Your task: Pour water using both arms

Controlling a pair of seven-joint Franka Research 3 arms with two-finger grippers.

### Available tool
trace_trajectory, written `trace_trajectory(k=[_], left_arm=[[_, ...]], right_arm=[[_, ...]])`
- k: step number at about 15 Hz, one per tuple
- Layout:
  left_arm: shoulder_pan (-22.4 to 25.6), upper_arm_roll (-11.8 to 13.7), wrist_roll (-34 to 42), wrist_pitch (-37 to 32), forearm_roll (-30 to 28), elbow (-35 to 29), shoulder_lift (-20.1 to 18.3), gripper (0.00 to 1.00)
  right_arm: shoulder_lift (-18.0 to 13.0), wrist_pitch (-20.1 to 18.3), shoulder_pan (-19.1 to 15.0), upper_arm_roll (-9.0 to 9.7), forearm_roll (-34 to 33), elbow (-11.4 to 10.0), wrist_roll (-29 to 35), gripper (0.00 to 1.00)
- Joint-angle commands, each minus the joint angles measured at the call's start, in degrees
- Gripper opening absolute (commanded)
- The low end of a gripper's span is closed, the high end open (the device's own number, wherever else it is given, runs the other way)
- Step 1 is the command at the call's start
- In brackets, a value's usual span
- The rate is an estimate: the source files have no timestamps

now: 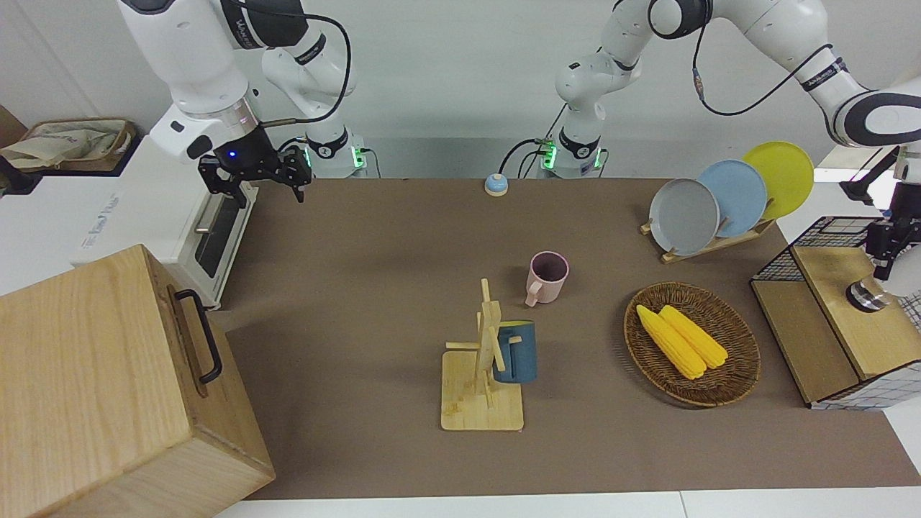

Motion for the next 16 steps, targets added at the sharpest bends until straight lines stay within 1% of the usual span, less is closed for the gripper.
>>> trace_trajectory(k=[1,2,3,4,5,9,11,12,14,15,16], left_arm=[[0.38,-0.24,1.49,0.78,-1.76,2.08,1.14,0.12],[0.38,-0.24,1.49,0.78,-1.76,1.99,1.14,0.21],[0.30,-0.24,1.49,0.78,-1.76,2.08,1.06,0.37],[0.38,-0.24,1.49,0.78,-1.76,2.08,1.14,0.67],[0.30,-0.24,1.41,0.78,-1.85,1.99,1.14,1.00],[0.38,-0.16,1.23,0.69,-1.50,2.08,1.06,1.00],[0.38,0.19,0.88,-0.53,-0.89,2.17,0.71,1.00],[0.30,0.98,0.79,-1.50,-0.62,2.17,0.44,1.00],[-0.41,3.61,0.53,-5.18,0.43,2.25,-0.17,1.00],[-0.50,4.32,0.44,-6.76,0.96,2.34,-0.70,1.00],[-0.41,4.50,0.27,-8.34,2.10,2.34,-1.22,1.00]], right_arm=[[-0.72,0.14,-1.14,0.54,1.38,-0.45,-0.55,0.992],[-0.72,0.14,-1.05,0.54,1.38,-0.45,-0.55,0.992],[-0.72,0.14,-1.14,0.54,1.38,-0.45,-0.55,0.992],[-0.72,0.14,-1.14,0.54,1.38,-0.45,-0.55,0.992],[-0.72,0.14,-1.05,0.54,1.38,-0.45,-0.55,0.992],[-0.72,0.14,-1.14,0.54,1.38,-0.45,-0.55,0.992],[-0.72,0.14,-1.14,0.54,1.38,-0.45,-0.55,0.992],[-0.72,0.14,-1.14,0.54,1.38,-0.45,-0.55,0.992],[-0.72,0.14,-1.14,0.54,1.38,-0.45,-0.55,0.992],[-0.72,0.14,-1.14,0.54,1.38,-0.45,-0.55,0.992],[-0.72,0.14,-1.14,0.54,1.38,-0.45,-0.55,0.992]])
